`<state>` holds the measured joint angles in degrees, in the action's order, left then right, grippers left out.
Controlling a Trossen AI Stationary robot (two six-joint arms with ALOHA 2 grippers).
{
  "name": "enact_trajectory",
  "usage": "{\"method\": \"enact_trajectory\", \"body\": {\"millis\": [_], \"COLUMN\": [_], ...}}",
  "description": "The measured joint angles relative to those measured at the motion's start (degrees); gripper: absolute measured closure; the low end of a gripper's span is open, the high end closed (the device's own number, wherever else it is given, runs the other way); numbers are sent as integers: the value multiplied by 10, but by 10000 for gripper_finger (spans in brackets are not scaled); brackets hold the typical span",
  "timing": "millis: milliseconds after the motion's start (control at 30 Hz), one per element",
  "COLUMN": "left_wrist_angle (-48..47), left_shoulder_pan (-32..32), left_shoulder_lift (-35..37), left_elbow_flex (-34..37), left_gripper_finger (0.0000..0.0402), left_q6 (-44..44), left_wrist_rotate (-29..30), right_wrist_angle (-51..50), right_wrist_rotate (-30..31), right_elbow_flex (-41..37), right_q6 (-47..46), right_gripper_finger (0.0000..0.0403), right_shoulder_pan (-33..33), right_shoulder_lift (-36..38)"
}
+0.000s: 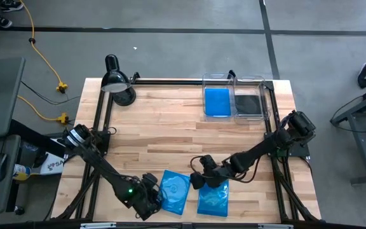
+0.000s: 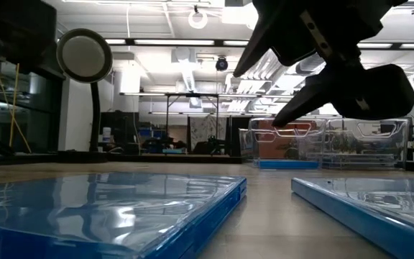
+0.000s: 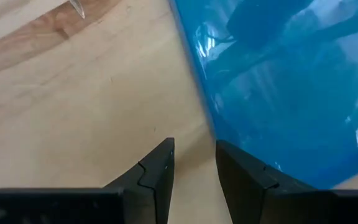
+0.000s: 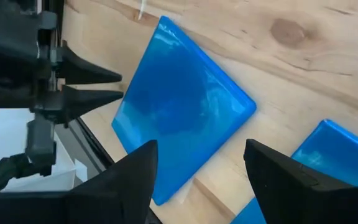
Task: Pick & place jewel cases by type
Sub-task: Put the left blue CD case into the left transparent bin
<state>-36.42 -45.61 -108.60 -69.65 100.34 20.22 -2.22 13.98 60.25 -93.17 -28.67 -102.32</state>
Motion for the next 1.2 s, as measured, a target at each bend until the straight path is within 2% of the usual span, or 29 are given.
{"method": "enact_trajectory", "body": {"millis": [233, 400, 567, 800, 1200], "left_wrist_angle": [3, 10, 49, 89, 86], "left_shoulder_pan": [11, 19, 29, 33, 33], "left_shoulder_lift": [-14, -14, -15, -17, -20], "left_elbow_flex": [-1, -1, 0, 0, -1], "left_gripper_finger": [285, 285, 285, 285, 285], "left_q6": [0, -1, -14, -23, -28], "left_wrist_rotate": [-18, -20, -20, -21, -24], "right_wrist_angle": [10, 11, 14, 14, -88], "right_wrist_rotate": [-3, 23, 49, 53, 19], "right_elbow_flex": [0, 0, 0, 0, 0], "right_q6": [-15, -31, -43, -44, -86], "right_gripper_finger": [179, 179, 179, 179, 179], "right_shoulder_pan": [-16, -40, -58, -63, -80], "right_shoulder_lift": [0, 0, 0, 0, 0]}}
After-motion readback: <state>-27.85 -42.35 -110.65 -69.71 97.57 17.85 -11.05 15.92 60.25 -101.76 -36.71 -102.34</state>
